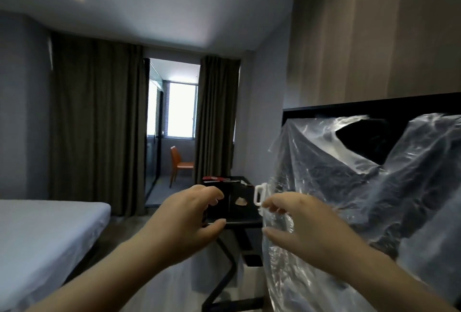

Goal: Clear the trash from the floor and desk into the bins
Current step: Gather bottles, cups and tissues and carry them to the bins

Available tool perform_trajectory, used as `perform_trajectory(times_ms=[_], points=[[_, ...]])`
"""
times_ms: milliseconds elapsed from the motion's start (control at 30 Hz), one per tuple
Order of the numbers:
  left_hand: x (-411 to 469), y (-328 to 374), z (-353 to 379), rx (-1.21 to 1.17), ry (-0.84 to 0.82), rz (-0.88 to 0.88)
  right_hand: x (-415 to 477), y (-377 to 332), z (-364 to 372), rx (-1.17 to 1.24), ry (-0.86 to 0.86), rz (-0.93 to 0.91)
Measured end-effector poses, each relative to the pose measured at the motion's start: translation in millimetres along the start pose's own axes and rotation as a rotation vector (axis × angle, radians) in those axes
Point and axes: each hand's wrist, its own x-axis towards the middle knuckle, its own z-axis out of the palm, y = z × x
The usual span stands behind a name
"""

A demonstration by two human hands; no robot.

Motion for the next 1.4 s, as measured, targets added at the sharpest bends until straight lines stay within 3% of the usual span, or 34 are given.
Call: perform_trajectory(times_ms=[500,933,1400], points=[[128.6,-253.3,120.5,0.055,-0.088,-0.194,259.5,63.8,193.5,0.085,-0.132,-0.063],[239.7,-500.6,205.0,-0.06,-0.188,-0.16,458.1,65.4,350.5,0.123,-0.225,0.141],[400.7,-675.4,336.5,-0.031,-0.278,-0.169,658.0,180.7,497.3,0.224,-0.24,0.235]])
